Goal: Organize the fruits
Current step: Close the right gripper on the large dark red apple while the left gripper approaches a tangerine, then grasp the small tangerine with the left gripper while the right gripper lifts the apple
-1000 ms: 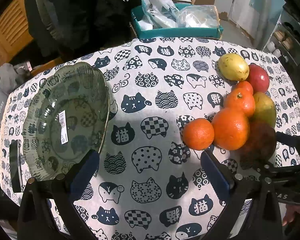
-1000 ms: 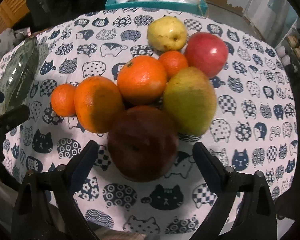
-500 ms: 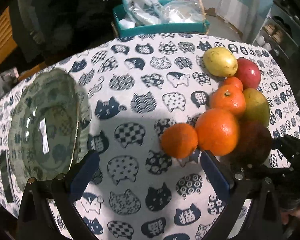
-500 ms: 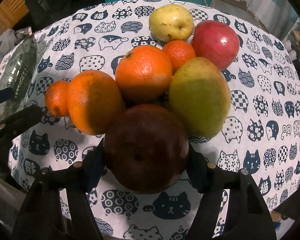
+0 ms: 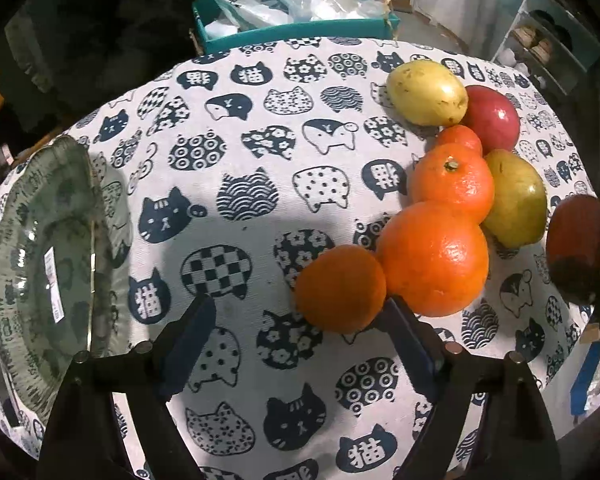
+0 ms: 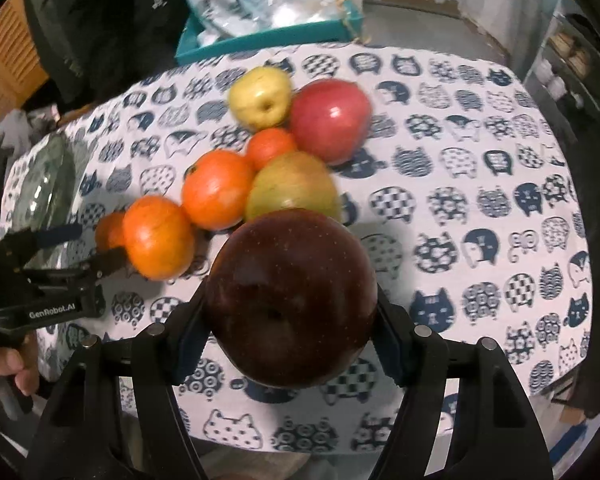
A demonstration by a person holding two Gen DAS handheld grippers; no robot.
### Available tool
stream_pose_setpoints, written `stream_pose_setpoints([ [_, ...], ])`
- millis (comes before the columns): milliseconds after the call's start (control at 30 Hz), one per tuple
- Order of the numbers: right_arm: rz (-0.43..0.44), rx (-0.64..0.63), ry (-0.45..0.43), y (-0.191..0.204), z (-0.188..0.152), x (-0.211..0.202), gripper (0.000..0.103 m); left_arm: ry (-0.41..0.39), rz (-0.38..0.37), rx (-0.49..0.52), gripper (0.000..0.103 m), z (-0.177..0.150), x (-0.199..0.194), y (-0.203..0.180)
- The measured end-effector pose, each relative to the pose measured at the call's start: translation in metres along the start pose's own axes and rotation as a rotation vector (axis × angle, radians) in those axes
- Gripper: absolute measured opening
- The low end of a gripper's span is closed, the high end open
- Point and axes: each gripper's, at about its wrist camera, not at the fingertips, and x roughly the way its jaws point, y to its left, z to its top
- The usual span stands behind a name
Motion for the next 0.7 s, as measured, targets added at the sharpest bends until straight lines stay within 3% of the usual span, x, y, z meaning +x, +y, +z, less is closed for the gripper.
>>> stream_pose_setpoints([
  [200,-0.001,0.027,-0.03,-0.014,0.005,-0.008,0.071,0.013,-0.024,0.026,0.071,0.002,0.008,-0.005],
  [333,-0.002,0.02,-0.048,-0.014,0.008,-0.01,0.071,0.006,-0.081,0.032,0.048,0.002,0.007,-0.008],
  [700,-0.057,-0.046,-0.108,-0.001,0.016,-0.016,0.071,-0.058,-0.064,0.023,0.044,-0.001,-0.01,-0.014],
])
